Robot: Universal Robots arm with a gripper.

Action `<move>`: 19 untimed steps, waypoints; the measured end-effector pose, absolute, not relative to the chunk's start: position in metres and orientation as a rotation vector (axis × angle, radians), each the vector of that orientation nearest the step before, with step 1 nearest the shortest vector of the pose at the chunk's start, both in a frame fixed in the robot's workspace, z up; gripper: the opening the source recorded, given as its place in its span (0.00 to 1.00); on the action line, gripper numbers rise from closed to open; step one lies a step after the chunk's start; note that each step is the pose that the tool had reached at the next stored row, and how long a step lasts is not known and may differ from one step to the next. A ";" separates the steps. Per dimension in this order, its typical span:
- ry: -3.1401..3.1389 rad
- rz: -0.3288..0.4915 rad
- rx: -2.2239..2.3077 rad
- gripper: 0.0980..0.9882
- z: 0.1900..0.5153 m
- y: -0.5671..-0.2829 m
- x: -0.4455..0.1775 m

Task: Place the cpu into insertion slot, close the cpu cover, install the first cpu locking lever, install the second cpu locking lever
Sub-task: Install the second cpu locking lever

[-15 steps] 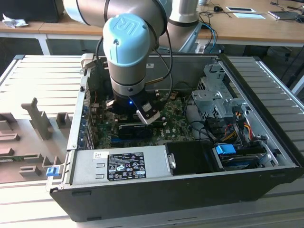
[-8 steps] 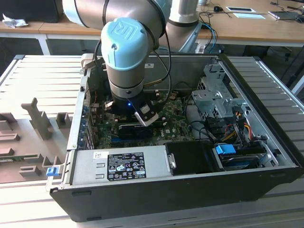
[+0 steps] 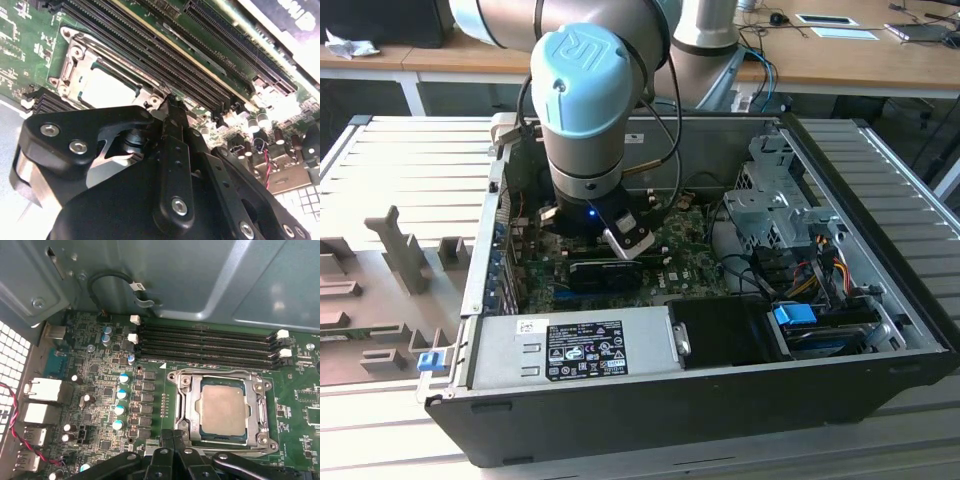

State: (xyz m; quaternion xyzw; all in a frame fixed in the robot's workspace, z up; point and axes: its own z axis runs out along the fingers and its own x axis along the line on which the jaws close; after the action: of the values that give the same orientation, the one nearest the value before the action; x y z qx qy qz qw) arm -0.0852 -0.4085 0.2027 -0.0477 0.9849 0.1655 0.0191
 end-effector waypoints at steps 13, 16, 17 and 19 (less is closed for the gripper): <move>3.054 0.531 -0.148 0.01 0.193 -0.406 -0.085; 3.053 0.532 -0.148 0.01 0.195 -0.406 -0.085; 3.053 0.532 -0.148 0.01 0.196 -0.406 -0.085; 3.053 0.531 -0.148 0.01 0.199 -0.405 -0.086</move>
State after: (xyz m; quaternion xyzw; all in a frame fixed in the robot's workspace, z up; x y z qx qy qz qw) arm -0.0855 -0.4054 0.1987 -0.0475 0.9839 0.1712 0.0194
